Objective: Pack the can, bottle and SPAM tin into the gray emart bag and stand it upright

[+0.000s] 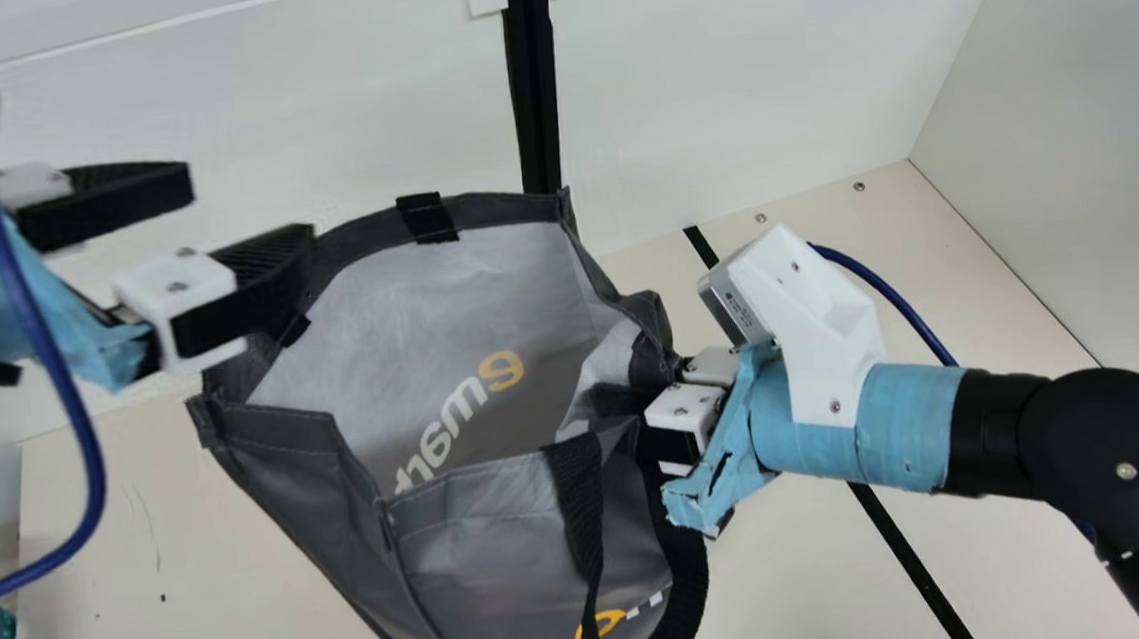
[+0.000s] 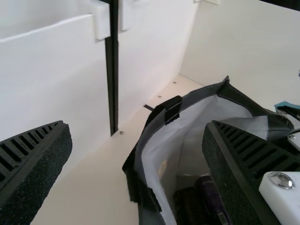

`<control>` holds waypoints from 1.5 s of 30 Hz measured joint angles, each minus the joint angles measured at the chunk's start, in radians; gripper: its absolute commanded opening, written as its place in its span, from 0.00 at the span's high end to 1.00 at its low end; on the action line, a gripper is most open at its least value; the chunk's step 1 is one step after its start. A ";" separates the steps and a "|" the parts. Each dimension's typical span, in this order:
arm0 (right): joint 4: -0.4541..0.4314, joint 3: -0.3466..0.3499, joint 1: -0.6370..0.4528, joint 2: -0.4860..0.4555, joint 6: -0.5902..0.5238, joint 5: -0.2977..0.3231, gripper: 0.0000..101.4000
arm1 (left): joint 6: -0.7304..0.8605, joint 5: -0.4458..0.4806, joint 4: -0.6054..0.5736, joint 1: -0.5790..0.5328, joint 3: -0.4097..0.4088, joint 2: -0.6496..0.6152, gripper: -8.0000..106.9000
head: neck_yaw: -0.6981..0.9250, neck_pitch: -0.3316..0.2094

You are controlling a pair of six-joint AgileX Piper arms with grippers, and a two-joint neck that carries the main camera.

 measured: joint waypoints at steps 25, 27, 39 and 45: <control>0.000 0.000 0.000 0.000 0.000 0.000 1.00 | -0.164 -0.060 0.510 0.171 0.279 -0.282 0.15 | 0.000 0.000; 0.000 0.000 0.000 0.000 0.000 0.000 1.00 | -0.172 -0.060 0.554 0.176 0.308 -0.302 0.15 | 0.000 0.000; 0.000 0.000 0.000 0.000 0.000 0.000 1.00 | -0.200 -0.068 0.698 0.183 0.462 -0.384 0.15 | 0.000 0.000; 0.000 0.000 0.000 0.000 0.000 0.000 1.00 | -0.200 -0.070 0.698 0.183 0.462 -0.384 0.15 | 0.000 0.000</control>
